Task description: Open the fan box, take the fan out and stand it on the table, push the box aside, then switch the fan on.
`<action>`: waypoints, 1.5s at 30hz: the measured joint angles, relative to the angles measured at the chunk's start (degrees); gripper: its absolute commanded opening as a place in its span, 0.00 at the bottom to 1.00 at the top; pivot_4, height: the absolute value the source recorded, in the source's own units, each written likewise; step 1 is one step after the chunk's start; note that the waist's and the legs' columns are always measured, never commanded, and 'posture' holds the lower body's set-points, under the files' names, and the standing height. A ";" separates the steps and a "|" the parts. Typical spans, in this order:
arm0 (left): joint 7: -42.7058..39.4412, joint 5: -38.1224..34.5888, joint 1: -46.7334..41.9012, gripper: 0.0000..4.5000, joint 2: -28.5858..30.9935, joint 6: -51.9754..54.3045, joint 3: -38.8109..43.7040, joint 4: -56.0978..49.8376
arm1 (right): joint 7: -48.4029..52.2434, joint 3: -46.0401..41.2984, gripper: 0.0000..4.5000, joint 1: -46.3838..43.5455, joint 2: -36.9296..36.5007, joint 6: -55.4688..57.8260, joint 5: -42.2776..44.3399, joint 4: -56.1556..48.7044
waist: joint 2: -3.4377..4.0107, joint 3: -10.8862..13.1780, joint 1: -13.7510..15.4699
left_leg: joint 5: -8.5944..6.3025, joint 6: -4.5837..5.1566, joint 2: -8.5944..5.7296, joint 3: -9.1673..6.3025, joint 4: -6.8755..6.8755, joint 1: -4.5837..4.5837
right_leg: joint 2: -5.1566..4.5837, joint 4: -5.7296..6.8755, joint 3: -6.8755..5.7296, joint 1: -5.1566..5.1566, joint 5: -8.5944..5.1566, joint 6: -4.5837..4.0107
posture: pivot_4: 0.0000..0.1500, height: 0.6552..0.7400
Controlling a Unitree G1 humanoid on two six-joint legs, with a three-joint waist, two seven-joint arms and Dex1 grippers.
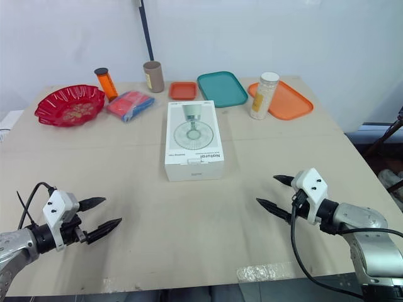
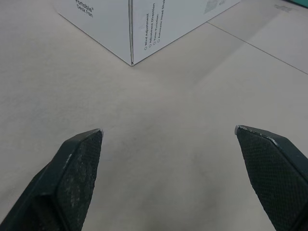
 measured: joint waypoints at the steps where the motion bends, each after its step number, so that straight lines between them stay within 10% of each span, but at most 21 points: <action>1: 0.00 0.01 0.00 0.99 0.00 0.00 0.00 0.00 | 0.00 0.00 1.00 0.00 0.00 0.00 0.00 0.00 | 0.00 0.00 0.00 | 0.00 0.00 0.00 0.00 0.00 0.00 | 0.00 0.00 0.00 0.00 0.00 0.00 | 1.00 0.83; 39: -2.19 0.27 -4.07 0.99 -0.23 -1.07 -1.20 3.44 | -1.15 -0.58 1.00 2.00 -0.01 1.59 0.69 -0.71 | 0.00 0.00 0.00 | 0.00 0.00 0.00 0.00 0.00 0.01 | 0.00 0.00 0.00 0.01 0.00 0.00 | 1.00 0.83; 45: -1.11 -2.33 -9.37 0.63 -0.20 0.61 -1.13 2.75 | -1.35 -0.57 1.00 1.72 0.00 1.58 0.67 -0.73 | 0.00 0.00 0.00 | 0.00 0.00 0.00 0.00 0.00 0.00 | 0.00 0.00 0.00 0.01 0.00 0.00 | 1.00 0.83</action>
